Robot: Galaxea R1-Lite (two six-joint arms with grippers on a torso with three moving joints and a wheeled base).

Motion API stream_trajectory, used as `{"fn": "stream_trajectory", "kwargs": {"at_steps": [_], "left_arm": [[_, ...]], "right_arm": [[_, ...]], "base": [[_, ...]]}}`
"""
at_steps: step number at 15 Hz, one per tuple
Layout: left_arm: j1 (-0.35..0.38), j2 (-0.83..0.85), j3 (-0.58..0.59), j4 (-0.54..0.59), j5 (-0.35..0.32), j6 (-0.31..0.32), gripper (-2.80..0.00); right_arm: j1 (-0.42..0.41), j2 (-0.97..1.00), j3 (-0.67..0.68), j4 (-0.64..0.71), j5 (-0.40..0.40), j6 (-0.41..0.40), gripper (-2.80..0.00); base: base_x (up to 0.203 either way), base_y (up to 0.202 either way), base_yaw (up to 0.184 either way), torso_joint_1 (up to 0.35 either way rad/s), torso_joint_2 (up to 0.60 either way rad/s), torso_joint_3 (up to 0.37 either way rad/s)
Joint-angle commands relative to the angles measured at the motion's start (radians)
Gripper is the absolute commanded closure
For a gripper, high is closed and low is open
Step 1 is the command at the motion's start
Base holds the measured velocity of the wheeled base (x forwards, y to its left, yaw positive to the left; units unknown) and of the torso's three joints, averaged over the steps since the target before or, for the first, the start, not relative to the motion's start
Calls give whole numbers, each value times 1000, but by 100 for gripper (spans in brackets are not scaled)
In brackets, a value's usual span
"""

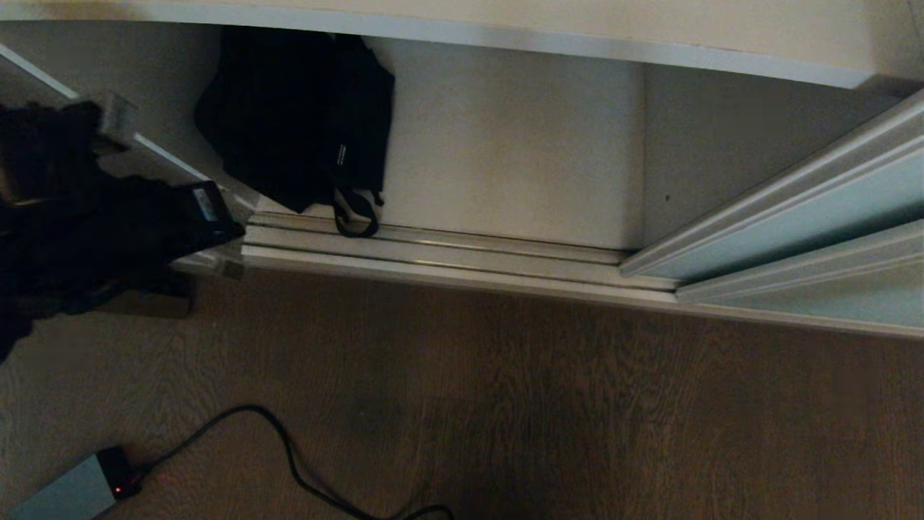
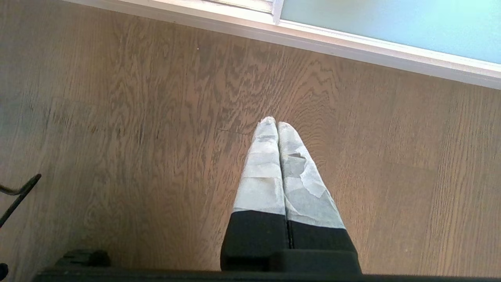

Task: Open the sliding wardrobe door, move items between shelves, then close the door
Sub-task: Close the door

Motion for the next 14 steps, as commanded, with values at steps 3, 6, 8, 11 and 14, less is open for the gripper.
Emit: {"fn": "stream_trajectory", "kwargs": {"at_steps": [3,6,8,11,14], "left_arm": [[48,-452,155,91,4,79,0],[89,-690,312,148,1,139,0],[114,-870,406,232,-31,169,0],[130,-1122,504,415,-90,192,0],[108,-1215,675,448,-111,221,0]], "right_arm": [[0,-4,2,0,0,-1,0],[0,-3,2,0,0,-1,0],[0,-3,2,0,0,-1,0],[0,-3,2,0,0,-1,0],[0,-3,2,0,0,-1,0]], "base": [[0,0,0,0,0,0],[0,0,0,0,0,0],[0,0,0,0,0,0],[0,0,0,0,0,0],[0,0,0,0,0,0]]}}
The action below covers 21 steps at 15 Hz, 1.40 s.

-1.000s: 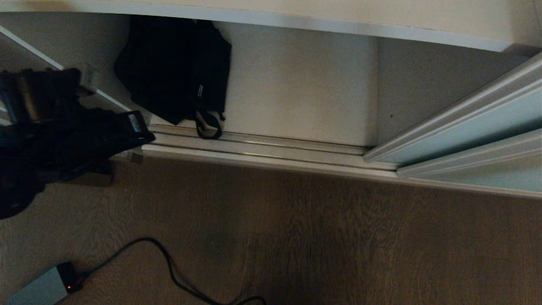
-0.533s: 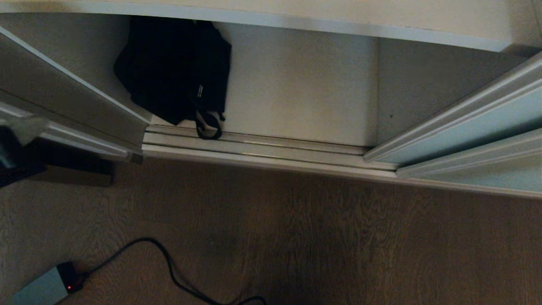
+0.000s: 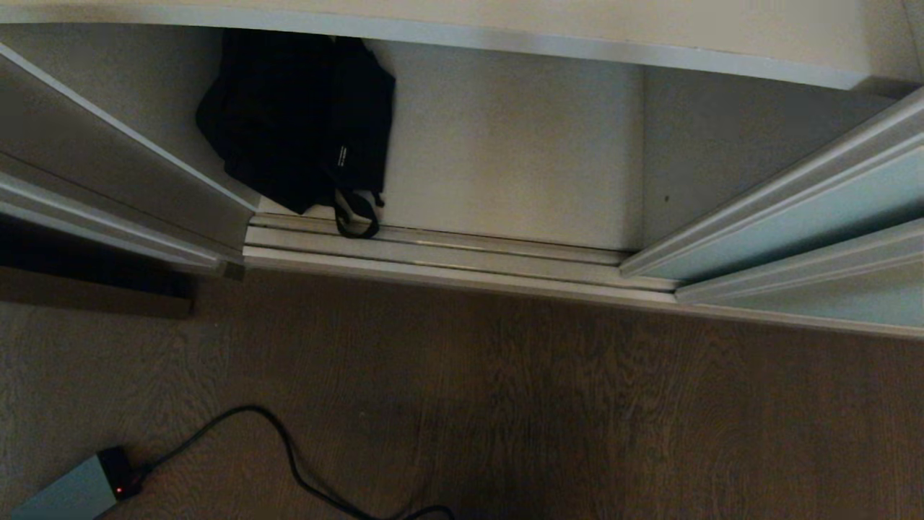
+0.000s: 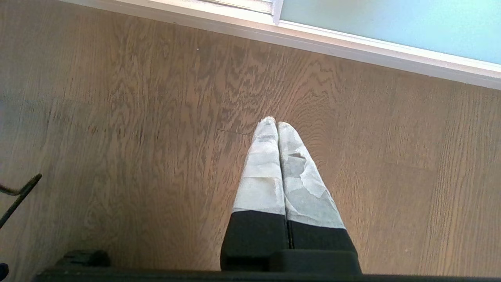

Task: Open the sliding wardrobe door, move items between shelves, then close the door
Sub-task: Close the door

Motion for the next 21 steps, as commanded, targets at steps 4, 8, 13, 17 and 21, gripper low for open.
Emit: {"fn": "stream_trajectory", "kwargs": {"at_steps": [4,8,13,17,21], "left_arm": [[-72,-251,236,-58,-6,51,0],[-73,-353,330,45,27,10,0],[-73,-353,332,96,40,-10,0],[-73,-353,332,94,57,-25,0],[-73,-352,333,94,66,-25,0]], "right_arm": [[0,-4,2,0,0,0,0],[0,-4,2,0,0,0,0],[0,-5,2,0,0,0,0],[0,-3,2,0,0,0,0],[0,-4,2,0,0,0,0]], "base": [[0,0,0,0,0,0],[0,0,0,0,0,0],[0,0,0,0,0,0],[0,0,0,0,0,0],[0,0,0,0,0,0]]}}
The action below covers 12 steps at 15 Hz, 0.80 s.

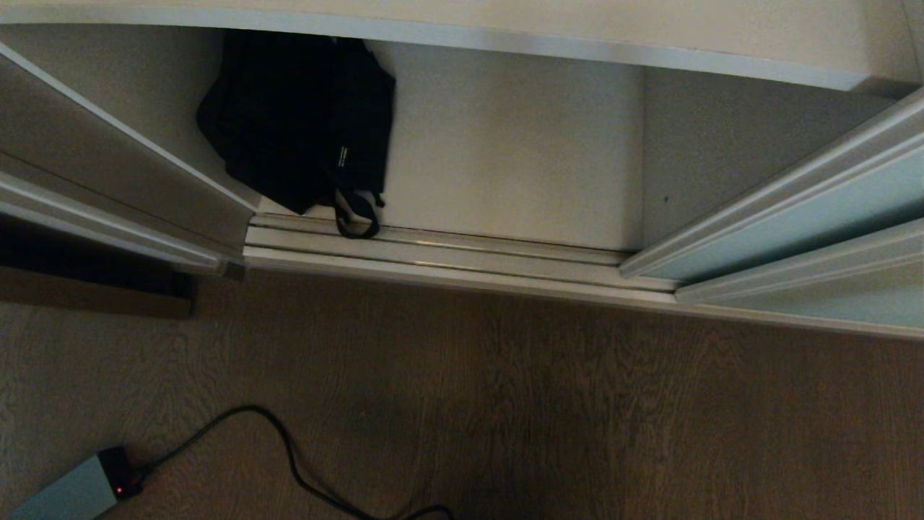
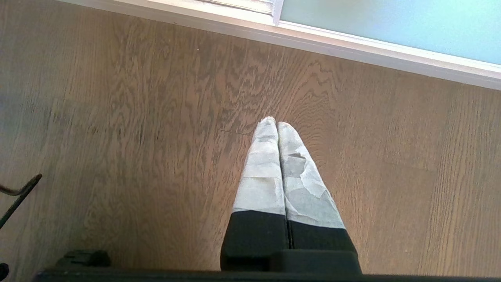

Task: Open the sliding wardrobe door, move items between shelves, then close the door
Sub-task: Close the door

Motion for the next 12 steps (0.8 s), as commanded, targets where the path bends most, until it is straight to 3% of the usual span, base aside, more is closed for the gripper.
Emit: {"fn": "stream_trajectory", "kwargs": {"at_steps": [1,5,12], "left_arm": [[0,6,1,-1,0,-4,0],[0,6,0,-1,6,-32,0],[0,7,-1,-1,9,-56,0]], "right_arm": [[0,-3,2,0,0,0,0],[0,-3,2,0,0,0,0],[0,-4,2,0,0,0,0]], "base": [[0,0,0,0,0,0],[0,0,0,0,1,16],[0,0,0,3,3,177]]}}
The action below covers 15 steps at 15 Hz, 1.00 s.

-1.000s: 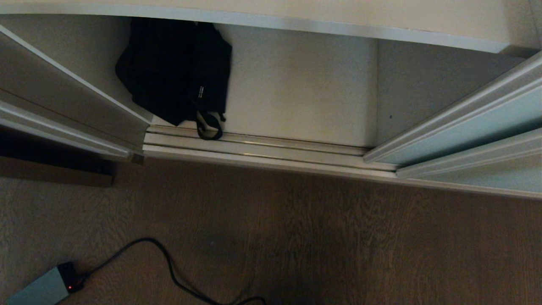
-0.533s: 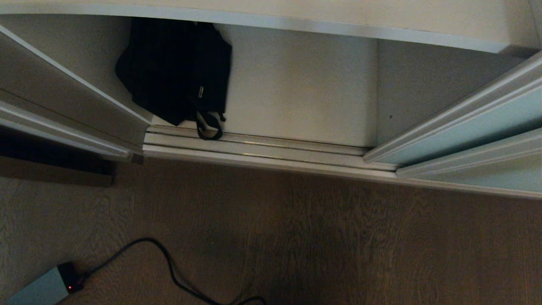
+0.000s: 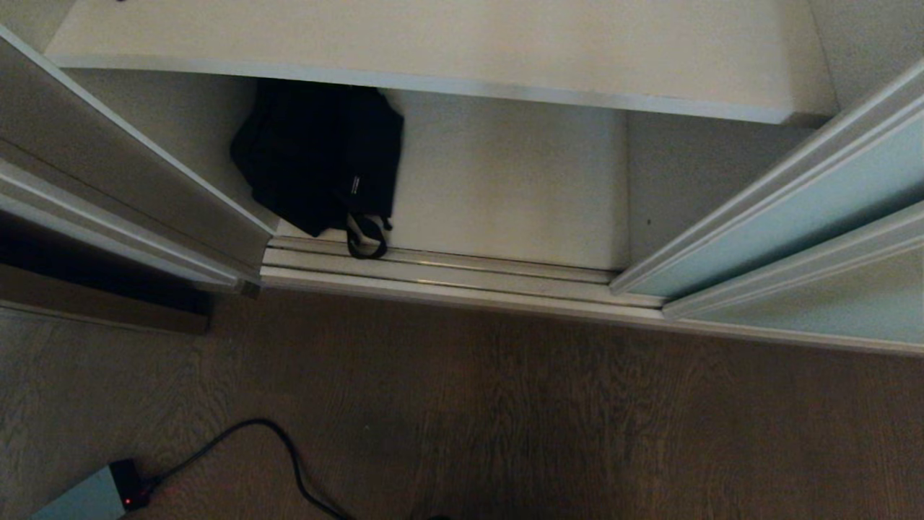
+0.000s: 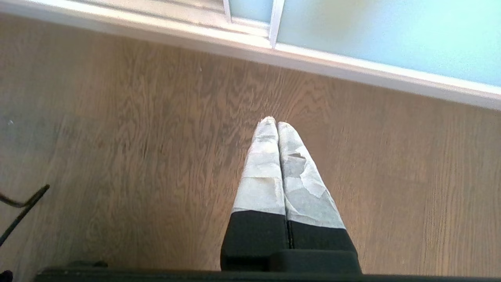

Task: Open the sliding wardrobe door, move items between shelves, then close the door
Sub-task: Close the door

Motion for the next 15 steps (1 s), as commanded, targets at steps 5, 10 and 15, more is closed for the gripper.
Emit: {"fn": "stream_trajectory", "kwargs": {"at_steps": [5,10,15], "left_arm": [[0,6,-1,0,3,-2,0],[0,6,-1,0,2,-5,0],[0,5,-1,0,3,-5,0]], "right_arm": [[0,-3,2,0,0,0,0],[0,-3,2,0,0,0,0],[0,-3,2,0,0,0,0]], "base": [[0,0,0,6,1,201],[0,0,0,4,1,203],[0,0,0,1,0,197]]}}
